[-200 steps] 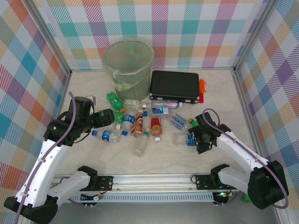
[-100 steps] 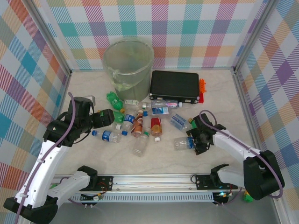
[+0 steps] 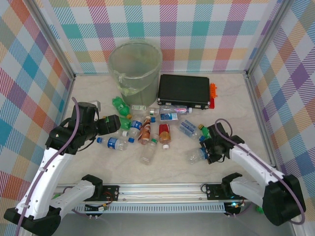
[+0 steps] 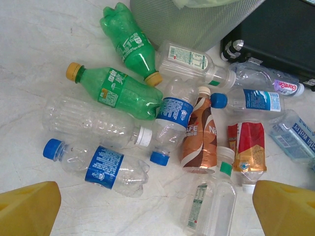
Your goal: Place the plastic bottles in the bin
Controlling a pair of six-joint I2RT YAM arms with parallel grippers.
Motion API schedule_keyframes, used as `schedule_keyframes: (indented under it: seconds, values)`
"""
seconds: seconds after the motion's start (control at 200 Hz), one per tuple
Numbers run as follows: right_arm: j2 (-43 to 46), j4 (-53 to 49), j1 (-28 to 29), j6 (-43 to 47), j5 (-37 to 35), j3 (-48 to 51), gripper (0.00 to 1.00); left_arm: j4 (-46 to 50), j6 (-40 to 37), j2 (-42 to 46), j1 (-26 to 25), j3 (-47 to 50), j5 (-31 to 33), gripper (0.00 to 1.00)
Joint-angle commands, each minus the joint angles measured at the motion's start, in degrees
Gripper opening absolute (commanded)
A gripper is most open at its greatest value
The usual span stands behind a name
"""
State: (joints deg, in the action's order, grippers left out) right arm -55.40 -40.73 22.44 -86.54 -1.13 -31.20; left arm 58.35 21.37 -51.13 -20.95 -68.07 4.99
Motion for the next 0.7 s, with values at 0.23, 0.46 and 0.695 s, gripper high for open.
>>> schedule_keyframes:
  seconds: [0.23,0.46,0.695]
  values:
    - [5.4,-14.0,-0.3,9.9,-6.2,-15.9,0.59,-1.6,-1.0,-0.4,-0.6,-1.5,-2.4,0.99]
    - [-3.7,-11.5,2.1,21.1,-8.0,-33.4,0.6,-1.7,-1.1,-0.3,-0.6,-2.1,-4.1,0.99]
    - [-18.6,-5.6,5.3,29.8,-7.3,-52.6,0.6,-1.0,-0.4,-0.4,-0.6,-3.7,-4.3,0.99]
